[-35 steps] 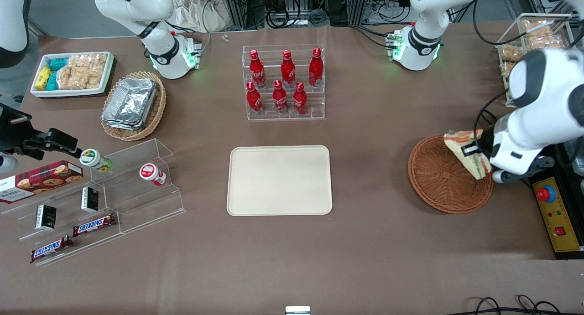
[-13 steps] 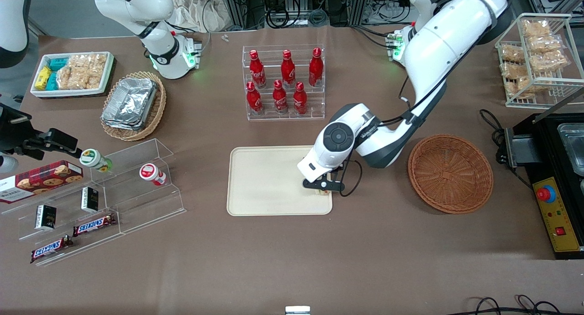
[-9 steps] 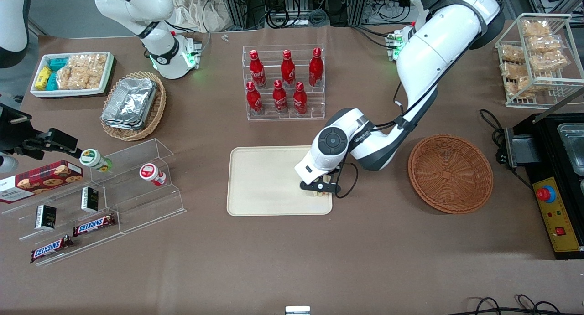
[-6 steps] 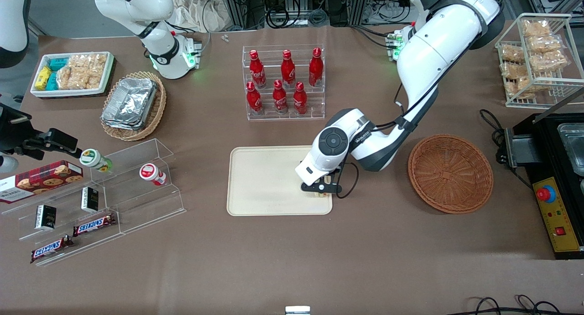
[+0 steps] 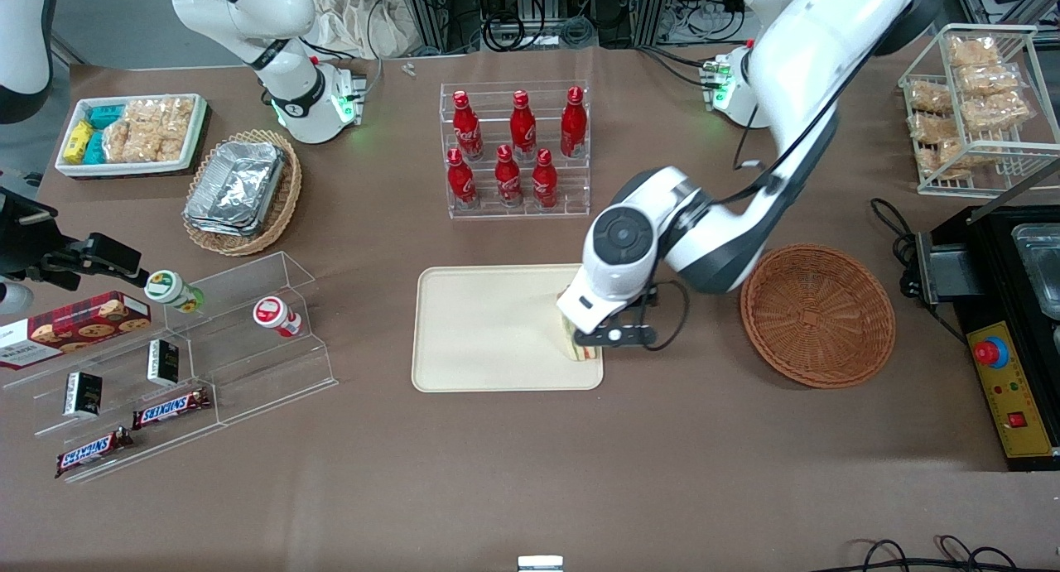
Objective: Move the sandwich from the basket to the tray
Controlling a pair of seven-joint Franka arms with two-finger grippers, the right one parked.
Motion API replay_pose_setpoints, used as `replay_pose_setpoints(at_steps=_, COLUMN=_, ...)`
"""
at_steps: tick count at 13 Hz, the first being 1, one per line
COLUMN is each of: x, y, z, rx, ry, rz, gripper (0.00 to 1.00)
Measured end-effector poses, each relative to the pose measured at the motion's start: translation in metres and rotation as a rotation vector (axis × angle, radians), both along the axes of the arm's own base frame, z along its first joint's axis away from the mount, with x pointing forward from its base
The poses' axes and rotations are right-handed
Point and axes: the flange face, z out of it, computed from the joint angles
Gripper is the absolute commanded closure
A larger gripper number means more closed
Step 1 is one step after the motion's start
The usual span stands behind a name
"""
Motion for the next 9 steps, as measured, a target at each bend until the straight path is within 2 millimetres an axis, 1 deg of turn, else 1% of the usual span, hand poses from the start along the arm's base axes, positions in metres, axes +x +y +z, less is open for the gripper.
replay_pose_setpoints(at_steps=2, x=-0.001, y=0.035, z=0.052, rx=0.072, ry=-0.009, rz=0.031, gripper=0.0)
replay_pose_setpoints(at_steps=3, x=-0.002, y=0.051, z=0.07, rx=0.096, ry=-0.001, rz=0.057, gripper=0.0)
replay_pose_setpoints(at_steps=4, x=-0.005, y=0.064, z=0.084, rx=0.118, ry=0.02, rz=0.083, gripper=0.0)
replay_pose_setpoints(at_steps=6, x=-0.008, y=0.085, z=0.1, rx=0.152, ry=0.038, rz=0.119, gripper=0.0)
replay_pose_setpoints(at_steps=9, x=0.001, y=0.114, z=0.116, rx=0.156, ry=0.025, rz=0.158, gripper=0.0)
